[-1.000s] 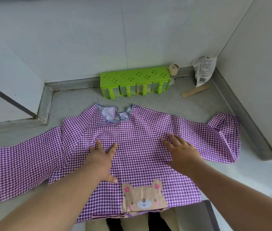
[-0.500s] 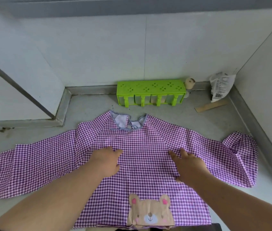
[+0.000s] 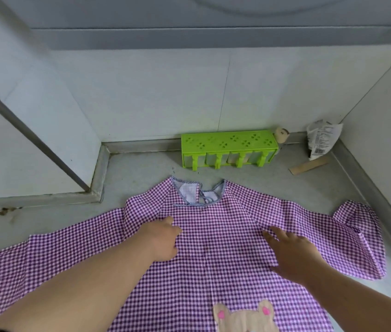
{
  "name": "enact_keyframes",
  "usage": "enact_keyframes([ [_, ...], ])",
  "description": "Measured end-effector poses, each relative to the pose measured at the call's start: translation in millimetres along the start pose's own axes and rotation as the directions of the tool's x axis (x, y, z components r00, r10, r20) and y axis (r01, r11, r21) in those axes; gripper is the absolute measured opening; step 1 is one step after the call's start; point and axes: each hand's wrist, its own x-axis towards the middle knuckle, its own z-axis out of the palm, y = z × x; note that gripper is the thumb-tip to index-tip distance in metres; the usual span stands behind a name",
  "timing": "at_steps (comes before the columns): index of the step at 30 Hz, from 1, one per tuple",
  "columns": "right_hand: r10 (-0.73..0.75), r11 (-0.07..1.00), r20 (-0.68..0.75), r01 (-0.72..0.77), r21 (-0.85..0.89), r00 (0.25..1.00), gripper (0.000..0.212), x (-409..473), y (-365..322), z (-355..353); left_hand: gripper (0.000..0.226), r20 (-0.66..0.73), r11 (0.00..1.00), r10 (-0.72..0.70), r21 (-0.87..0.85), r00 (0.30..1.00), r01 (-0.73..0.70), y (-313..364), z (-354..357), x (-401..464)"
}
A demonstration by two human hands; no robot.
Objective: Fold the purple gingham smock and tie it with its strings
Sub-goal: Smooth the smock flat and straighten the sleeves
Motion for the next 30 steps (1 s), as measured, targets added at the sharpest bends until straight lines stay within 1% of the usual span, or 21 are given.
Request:
enact_keyframes([
  [4, -0.042, 0.997, -0.048, 0.045, 0.064, 0.998, 0.067, 7.4, -7.3, -14.9, 0.067, -0.011, 1.0, 0.004, 0.019, 1.0, -0.004, -11.6, -12.4, 4.8],
  [7, -0.075, 0.994, -0.057, 0.079, 0.073, 0.996, 0.058, 17.0, -11.5, -23.6, 0.065, -0.017, 1.0, -0.007, 0.005, 1.0, 0.007, -18.7, -20.6, 11.6],
  [10, -0.112, 0.991, -0.063, 0.116, 0.062, 0.992, 0.056, 29.8, -12.5, -32.8, 0.066, -0.02, 1.0, -0.013, 0.001, 1.0, 0.013, -22.7, -31.5, 23.8],
  [14, -0.154, 0.984, -0.061, 0.158, 0.082, 0.986, 0.056, 48.2, -15.3, -46.0, 0.066, -0.067, 0.999, -0.012, -0.046, 0.998, 0.009, -26.3, -46.3, 46.4],
  [20, -0.195, 0.976, -0.064, 0.2, 0.088, 0.979, 0.059, 83.5, -25.7, -69.3, 0.068, -0.201, 0.966, -0.024, -0.256, 0.979, -0.029, -33.3, -58.5, 84.3],
  [24, -0.219, 0.969, -0.101, 0.228, 0.092, 0.97, 0.064, 101.7, -35.2, -81.9, 0.067, -0.234, 0.939, -0.066, -0.342, 0.97, -0.019, -36.1, -63.5, 101.0],
  [27, -0.249, 0.962, -0.146, 0.263, 0.08, 0.957, 0.071, 116.5, -42.3, -90.3, 0.071, -0.23, 0.939, -0.088, -0.344, 0.969, 0.004, -34.0, -65.7, 102.9],
  [30, -0.247, 0.956, -0.187, 0.271, 0.11, 0.951, 0.071, 131.4, -48.7, -98.0, 0.068, -0.251, 0.945, -0.105, -0.328, 0.962, 0.018, -32.7, -61.7, 104.7],
])
